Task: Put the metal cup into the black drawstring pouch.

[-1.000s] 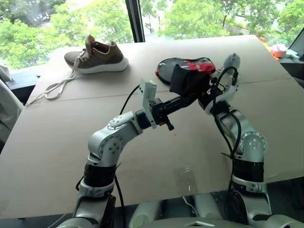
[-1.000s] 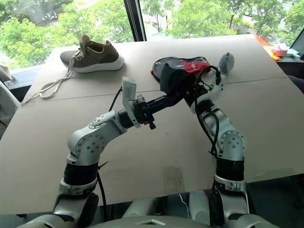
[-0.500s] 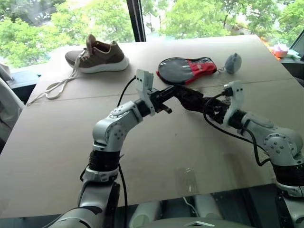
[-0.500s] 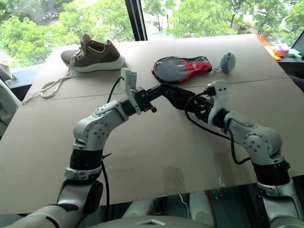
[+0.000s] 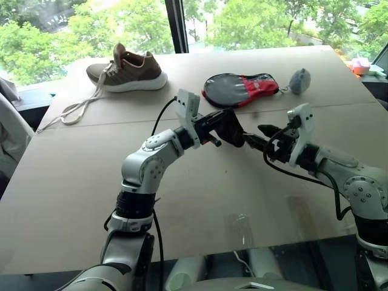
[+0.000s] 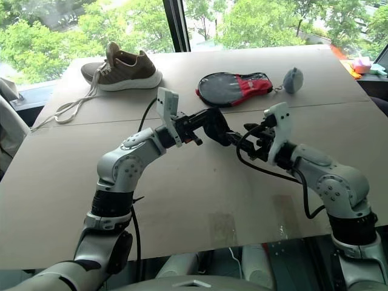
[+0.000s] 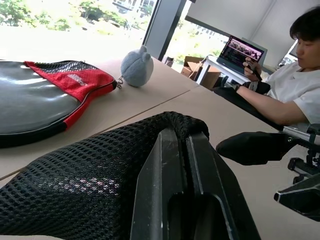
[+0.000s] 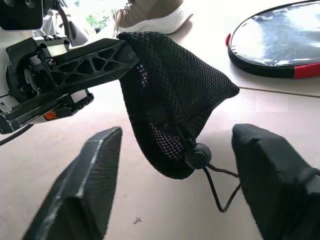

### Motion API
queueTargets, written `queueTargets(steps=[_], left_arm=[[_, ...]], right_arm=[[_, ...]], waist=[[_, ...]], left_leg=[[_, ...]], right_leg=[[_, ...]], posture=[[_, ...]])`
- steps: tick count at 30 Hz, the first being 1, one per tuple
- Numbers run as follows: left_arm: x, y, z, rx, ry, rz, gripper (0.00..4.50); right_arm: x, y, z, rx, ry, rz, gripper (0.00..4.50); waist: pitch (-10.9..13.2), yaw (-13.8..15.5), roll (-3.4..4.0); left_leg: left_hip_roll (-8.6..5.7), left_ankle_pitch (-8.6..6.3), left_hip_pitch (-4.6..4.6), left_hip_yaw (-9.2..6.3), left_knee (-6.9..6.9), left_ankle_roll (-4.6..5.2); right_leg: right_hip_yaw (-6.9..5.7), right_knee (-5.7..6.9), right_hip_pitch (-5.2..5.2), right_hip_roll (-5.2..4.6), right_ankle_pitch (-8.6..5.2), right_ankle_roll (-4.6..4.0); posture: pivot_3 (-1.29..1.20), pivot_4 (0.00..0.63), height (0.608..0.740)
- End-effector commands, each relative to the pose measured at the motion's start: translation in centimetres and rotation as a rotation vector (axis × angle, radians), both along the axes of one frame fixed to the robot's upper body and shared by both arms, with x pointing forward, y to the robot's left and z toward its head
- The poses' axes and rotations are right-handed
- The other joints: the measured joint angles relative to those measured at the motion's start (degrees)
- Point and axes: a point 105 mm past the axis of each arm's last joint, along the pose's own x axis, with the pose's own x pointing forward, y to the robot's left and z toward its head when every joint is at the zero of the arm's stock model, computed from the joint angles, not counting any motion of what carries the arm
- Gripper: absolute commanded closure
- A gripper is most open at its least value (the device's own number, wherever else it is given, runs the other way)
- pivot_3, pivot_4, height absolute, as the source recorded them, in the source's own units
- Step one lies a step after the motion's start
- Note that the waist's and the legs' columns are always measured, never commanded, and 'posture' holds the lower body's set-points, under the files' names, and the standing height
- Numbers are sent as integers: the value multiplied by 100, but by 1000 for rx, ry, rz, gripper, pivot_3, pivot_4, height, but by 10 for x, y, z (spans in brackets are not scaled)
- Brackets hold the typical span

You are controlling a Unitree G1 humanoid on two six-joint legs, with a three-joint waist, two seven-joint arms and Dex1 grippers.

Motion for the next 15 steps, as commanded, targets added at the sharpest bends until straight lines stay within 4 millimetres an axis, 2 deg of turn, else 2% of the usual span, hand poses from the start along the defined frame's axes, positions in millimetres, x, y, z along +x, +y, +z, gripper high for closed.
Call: queueTargets(steps=[1, 5, 12, 15], left_arm=[[-4, 0, 17, -10, -80, -4, 4500], [-5, 2, 16, -3, -79, -2, 4500], [-5, 4, 15, 49, -106, -4, 4500], [-10, 13, 6, 204, -184, -23, 4500]], right_arm=[[-12, -3, 14, -27, -64, 49, 708], [-12, -11, 8, -187, -112, 56, 708], [-15, -15, -22, -410, -172, 115, 708], [-16, -16, -34, -466, -181, 133, 708]], waist=[[1, 30, -1], [4, 76, -6], [7, 71, -11], [7, 62, -12]], left_leg=[[0, 0, -2, 0, 0, 0], [-1, 0, -5, -1, 3, 1], [0, 0, -5, -1, 7, 0], [0, 0, -4, 1, 8, 0]], right_leg=[[-1, -1, -1, 0, 0, 0], [-10, -4, 0, -1, 0, 0], [-12, -1, 0, -1, 0, 0], [-11, 0, -1, -1, 0, 1]], posture=[[0, 150, 740], [0, 150, 740], [0, 150, 740], [0, 150, 740]])
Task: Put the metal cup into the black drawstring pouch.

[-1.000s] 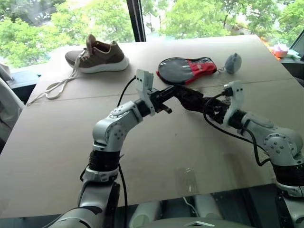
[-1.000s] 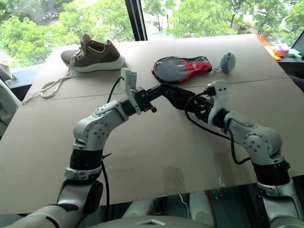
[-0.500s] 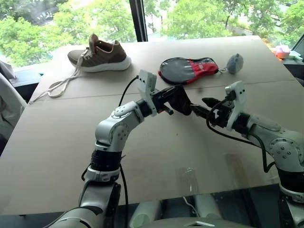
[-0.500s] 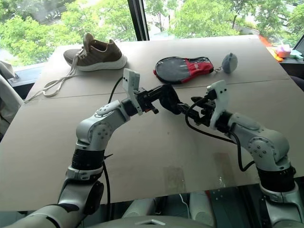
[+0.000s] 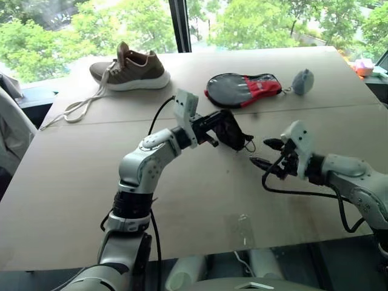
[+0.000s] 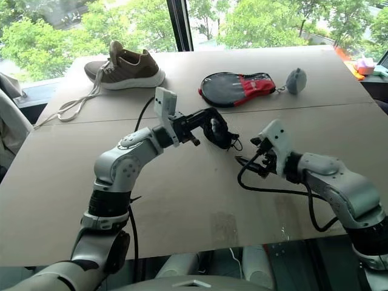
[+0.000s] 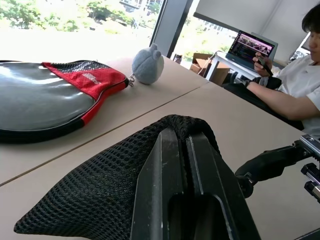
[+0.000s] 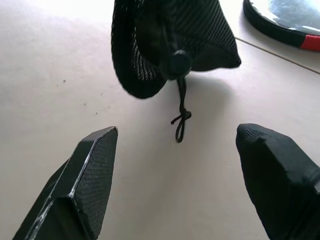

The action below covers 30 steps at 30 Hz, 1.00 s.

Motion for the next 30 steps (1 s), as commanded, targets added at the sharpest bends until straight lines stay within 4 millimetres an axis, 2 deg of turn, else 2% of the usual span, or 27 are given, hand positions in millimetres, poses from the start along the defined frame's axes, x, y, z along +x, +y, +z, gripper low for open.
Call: queueTargets(steps=[1, 4, 9, 17, 21, 28, 30], left_arm=[[-11, 7, 5, 141, -138, -36, 4500], [-3, 28, -3, 237, -168, 47, 4500], [-10, 58, -22, 440, -237, 36, 4500], [-23, 65, -38, 480, -230, -11, 4500], [-19, 76, -40, 485, -232, 27, 3355], [-4, 113, -36, 581, -262, 134, 137], [2, 123, -33, 591, -273, 187, 36]], right_arm=[[-2, -1, 0, -58, -68, 37, 708], [-1, -4, -4, -77, -80, 32, 708], [4, -1, -6, -66, -107, 47, 708], [9, 21, -8, -42, -136, 136, 708], [0, 45, -2, 40, -140, 262, 680], [26, 59, -15, -56, -164, 371, 680], [33, 64, -20, -59, -144, 397, 680]], waist=[[0, 3, 0], [0, 16, 0], [1, 8, -2], [5, 11, -7], [5, 8, -7], [5, -6, -7], [5, -6, -7]], left_leg=[[0, 0, 2, 0, -1, 0], [0, 0, 2, -2, -2, 0], [2, 0, 5, -1, -5, -1], [0, -1, 4, -5, -5, 0], [1, -1, 3, -8, -7, 0], [1, -1, 13, -2, -6, -1], [1, -1, 12, -3, -10, -1]], right_leg=[[1, 1, 0, 0, 0, 0], [0, -1, 1, 0, 0, 0], [1, 0, 1, 2, 0, -1], [-1, -3, 2, -4, 0, -1], [-1, -3, 2, -3, 0, -1], [-8, 4, 5, -3, 1, -2], [-9, 2, 2, -2, 0, -2]], posture=[[0, 150, 740], [0, 150, 740], [0, 150, 740], [0, 150, 740], [0, 150, 740], [0, 150, 740], [0, 150, 740]])
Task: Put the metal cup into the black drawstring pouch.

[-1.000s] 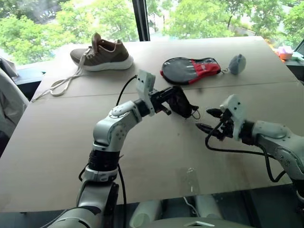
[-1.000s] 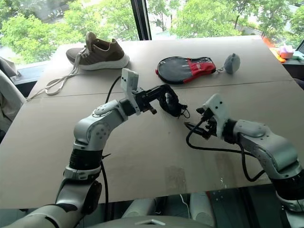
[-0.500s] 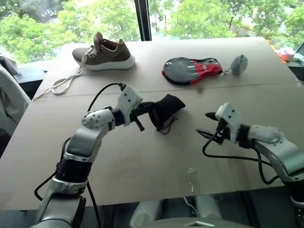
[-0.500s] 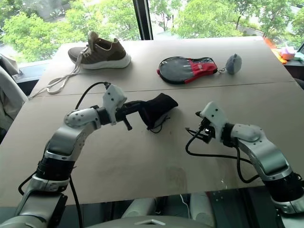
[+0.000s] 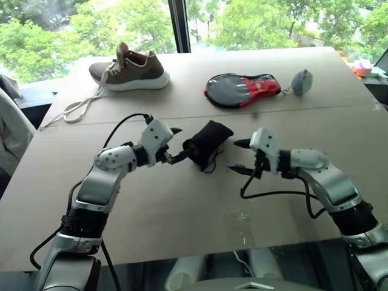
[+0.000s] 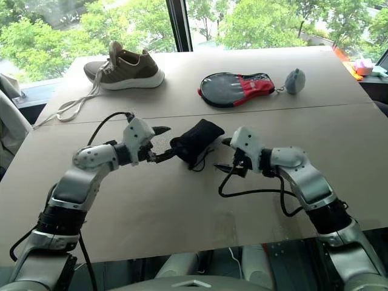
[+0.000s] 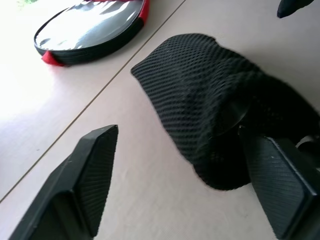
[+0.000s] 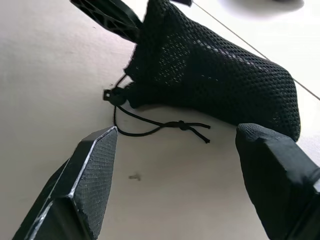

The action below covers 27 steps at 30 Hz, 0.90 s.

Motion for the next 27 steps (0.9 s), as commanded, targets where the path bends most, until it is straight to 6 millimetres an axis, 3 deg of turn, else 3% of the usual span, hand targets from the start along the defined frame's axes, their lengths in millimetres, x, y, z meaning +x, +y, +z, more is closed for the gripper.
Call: queueTargets(steps=[1, 10, 16, 20, 27], left_arm=[[8, 15, 19, 15, -95, 58, 36], [4, 22, 35, -38, -136, 74, 36], [-24, 7, 59, -150, -106, -71, 36], [-45, 19, 71, -170, 8, -156, 36], [-92, 60, 44, 26, 358, -223, 36]], right_arm=[[8, 10, 0, -7, -14, 73, 680], [33, 26, -10, -74, -24, 178, 680], [34, 43, -12, -49, -26, 232, 680], [31, 53, -17, -48, -24, 268, 680], [29, 71, -19, -20, -46, 289, 680]], waist=[[0, -4, 0], [0, -77, 0], [1, -174, 0], [2, -249, 2], [11, -319, 17]], left_leg=[[0, 0, 0, 0, -1, 0], [1, 1, -5, -1, 2, -1], [0, 0, -6, -1, 3, 0], [2, 1, -5, -1, 1, -2], [7, -1, 11, 11, -25, -5]], right_leg=[[0, -2, 0, 0, 0, 0], [-2, -1, -5, 2, 0, -1], [0, 1, -6, 0, 0, -1], [1, 9, -13, 5, 0, -1], [18, 8, -20, 19, -1, -4]], posture=[[0, 150, 740], [0, 150, 740], [0, 150, 740], [0, 150, 740], [0, 150, 740]])
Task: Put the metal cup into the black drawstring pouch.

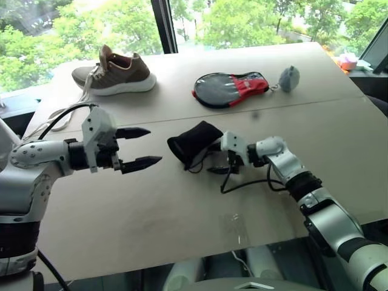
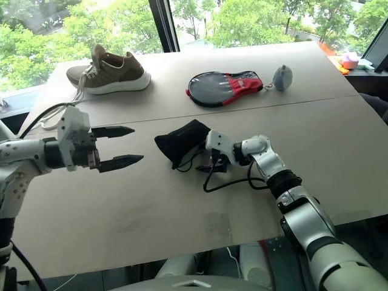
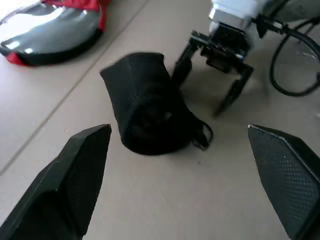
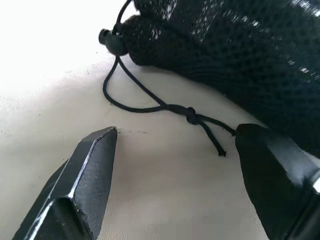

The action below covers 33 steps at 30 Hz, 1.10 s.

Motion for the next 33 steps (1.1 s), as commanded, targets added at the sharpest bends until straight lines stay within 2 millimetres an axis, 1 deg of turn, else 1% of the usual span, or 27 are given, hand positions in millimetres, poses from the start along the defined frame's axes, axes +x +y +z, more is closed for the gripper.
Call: queueTargets(steps=[1, 3, 6, 10, 13, 14, 15, 17, 19, 22, 26, 30, 31, 33], left_arm=[[-17, 9, -2, 68, 69, -56, 36], [-20, 8, -4, 71, 83, -68, 36], [-23, -3, -4, 39, 79, -99, 36], [-27, -8, -6, 36, 87, -117, 36], [-28, -9, -5, 40, 86, -116, 36], [-28, -9, -5, 40, 86, -117, 0], [-28, -9, -5, 41, 85, -117, 0], [-28, -10, -6, 41, 84, -118, 0], [-28, -11, -7, 42, 82, -119, 0], [-28, -13, -9, 40, 83, -120, 0], [-29, -14, -11, 37, 85, -121, 0], [-27, -16, -13, 37, 82, -121, 0], [-25, -17, -13, 36, 67, -118, 0], [-16, -22, -10, 15, 32, -99, 0]], right_arm=[[2, 14, 15, 55, -55, 25, 680], [3, 20, 17, 85, -61, 8, 680], [4, 27, 18, 124, -41, -6, 680], [1, 28, 3, 72, -22, 1, 680], [2, 26, -3, 42, -20, -10, 680], [2, 25, -4, 32, -22, -8, 1227], [1, 25, -6, 25, -24, -6, 1527], [1, 24, -7, 15, -28, -9, 2575], [2, 23, -8, -2, -49, -14, 3102], [2, 19, -8, -46, -124, -5, 4439], [-3, 15, -2, -64, -179, 18, 4482], [-9, 4, 8, -84, -224, 36, 4482], [-12, 2, 16, -65, -224, 32, 4482], [-19, -3, 42, 18, -236, 15, 4482]], waist=[[2, 25, 3], [2, 48, 3], [2, 51, 2], [2, 34, 3], [2, 27, 2], [2, 27, 3], [2, 27, 3], [1, 28, 2], [1, 29, 2], [1, 30, 2], [0, 49, 2], [0, 50, 2], [1, 54, 2], [1, 78, 2]], left_leg=[[2, 0, 3, 0, -5, -2], [6, 2, 2, -5, -10, -7], [6, 2, 2, -5, -14, -9], [6, 1, 4, -4, -14, -10], [8, 5, 8, -4, -25, -16], [11, 6, 9, -4, -26, -18], [12, 6, 10, -4, -28, -19], [13, 8, 12, -4, -29, -22], [13, 9, 13, -4, -29, -23], [13, 9, 15, -4, -29, -24], [13, 9, 14, -4, -29, -24], [13, 9, 10, -5, -29, -24], [13, 9, 10, -4, -29, -24], [14, 9, 9, -5, -28, -24]], right_leg=[[0, -2, 0, 1, 0, -1], [-5, -3, -1, 3, 0, -3], [-6, -5, 0, 3, 4, -7], [-4, -4, 0, 4, 5, -9], [-3, -4, -3, 6, 5, -10], [-3, -4, -3, 8, 6, -12], [-3, -4, -3, 9, 7, -12], [-2, -3, -2, 10, 8, -15], [-3, -3, -1, 10, 9, -17], [-2, -1, -1, 11, 10, -18], [-3, -2, -1, 10, 10, -18], [-4, -6, -2, 9, 10, -17], [-3, -6, -2, 8, 10, -17], [-5, -7, -2, 8, 10, -17]], posture=[[0, 150, 740], [0, 150, 740], [0, 150, 740], [0, 150, 740], [0, 150, 740], [0, 150, 740], [0, 150, 740], [0, 150, 740], [0, 150, 740], [0, 150, 740], [0, 150, 740], [0, 150, 740], [0, 150, 740], [0, 150, 740]])
